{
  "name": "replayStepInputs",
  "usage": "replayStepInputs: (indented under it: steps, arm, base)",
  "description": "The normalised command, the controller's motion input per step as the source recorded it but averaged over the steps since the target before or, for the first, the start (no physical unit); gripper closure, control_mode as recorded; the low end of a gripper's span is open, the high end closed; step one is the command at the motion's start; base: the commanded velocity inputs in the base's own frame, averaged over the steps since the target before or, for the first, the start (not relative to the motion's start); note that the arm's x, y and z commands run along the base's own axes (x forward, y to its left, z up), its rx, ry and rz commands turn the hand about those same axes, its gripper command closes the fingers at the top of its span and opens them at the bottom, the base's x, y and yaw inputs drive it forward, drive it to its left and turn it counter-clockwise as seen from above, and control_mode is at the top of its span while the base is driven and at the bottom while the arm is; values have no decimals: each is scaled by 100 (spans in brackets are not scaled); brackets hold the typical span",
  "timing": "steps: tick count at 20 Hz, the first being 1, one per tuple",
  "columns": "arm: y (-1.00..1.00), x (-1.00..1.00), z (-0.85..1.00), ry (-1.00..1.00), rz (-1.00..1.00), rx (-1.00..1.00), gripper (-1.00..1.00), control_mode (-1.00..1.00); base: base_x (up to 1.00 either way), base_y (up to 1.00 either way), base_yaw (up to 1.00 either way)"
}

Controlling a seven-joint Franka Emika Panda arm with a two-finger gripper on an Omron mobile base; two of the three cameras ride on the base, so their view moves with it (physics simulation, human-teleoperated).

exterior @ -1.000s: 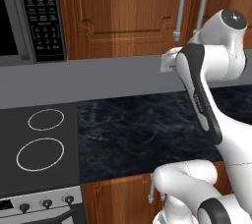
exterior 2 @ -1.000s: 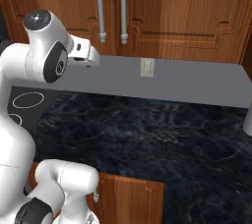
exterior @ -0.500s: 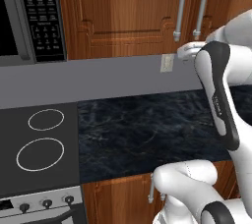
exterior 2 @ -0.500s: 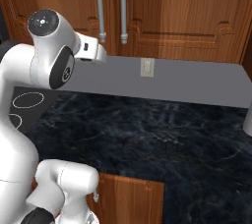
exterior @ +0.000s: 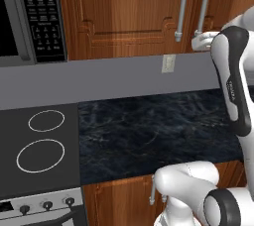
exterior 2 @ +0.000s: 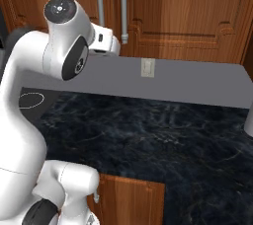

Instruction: Move the bowls from the cabinet to the plates on the dining table.

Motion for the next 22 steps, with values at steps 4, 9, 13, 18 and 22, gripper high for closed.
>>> replayStepInputs:
  steps: [4,9,13,18,22]
  arm:
    - [-25,9,22,0,1,-3,-100,-100]
    - [-23,8,21,-1,3,-6,-100,-100]
    - [-14,9,16,-5,4,-9,-100,-100]
    - [-3,17,2,-8,2,-9,-100,-100]
    - [2,22,2,-7,-2,-8,-100,-100]
  base:
    - [0,0,0]
    - [0,0,0]
    - [0,0,0]
    - [0,0,0]
    - [0,0,0]
